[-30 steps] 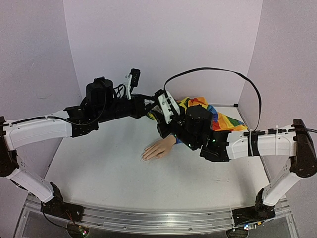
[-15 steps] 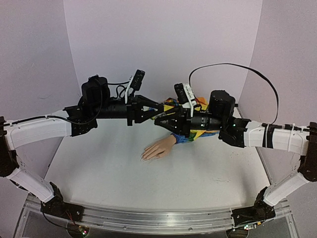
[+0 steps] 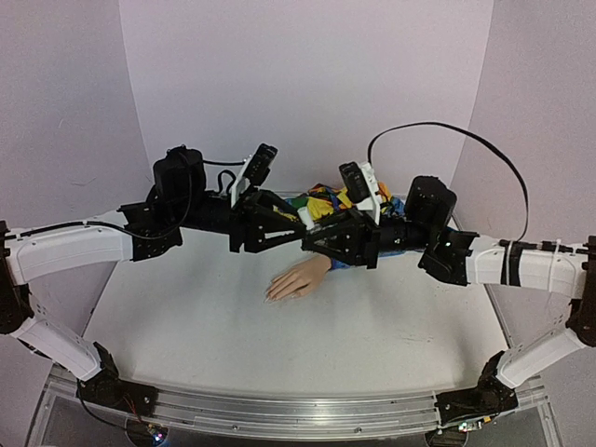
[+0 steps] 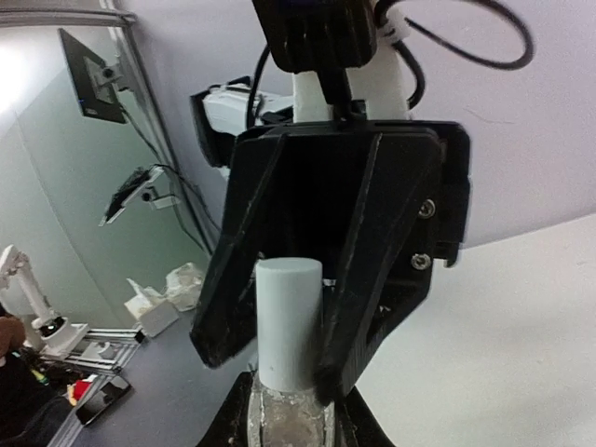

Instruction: Paint the nails

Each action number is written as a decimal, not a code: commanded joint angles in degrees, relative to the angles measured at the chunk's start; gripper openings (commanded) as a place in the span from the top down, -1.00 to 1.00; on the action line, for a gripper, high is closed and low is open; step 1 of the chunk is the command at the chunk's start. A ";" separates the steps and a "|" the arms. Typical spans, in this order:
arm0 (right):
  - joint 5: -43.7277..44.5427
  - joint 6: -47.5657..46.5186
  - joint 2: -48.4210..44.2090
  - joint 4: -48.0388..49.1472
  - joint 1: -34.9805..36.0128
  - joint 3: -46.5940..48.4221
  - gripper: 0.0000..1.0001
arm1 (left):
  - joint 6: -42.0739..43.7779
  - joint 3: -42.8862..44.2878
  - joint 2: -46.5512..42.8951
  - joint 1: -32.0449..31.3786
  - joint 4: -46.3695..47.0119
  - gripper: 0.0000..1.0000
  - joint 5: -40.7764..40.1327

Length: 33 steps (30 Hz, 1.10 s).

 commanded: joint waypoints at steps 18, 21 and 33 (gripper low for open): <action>71.25 -29.73 0.73 -6.84 7.90 6.28 1.00 | -18.26 -0.13 -3.98 1.52 -4.70 -0.48 -37.31; 75.41 -30.94 2.89 -6.04 10.03 7.35 1.00 | -20.18 0.01 -2.97 1.28 -4.04 -0.48 -39.98; 75.29 -33.46 6.19 -5.73 14.03 9.69 1.00 | -22.37 1.58 0.54 0.40 -0.60 -0.28 -42.57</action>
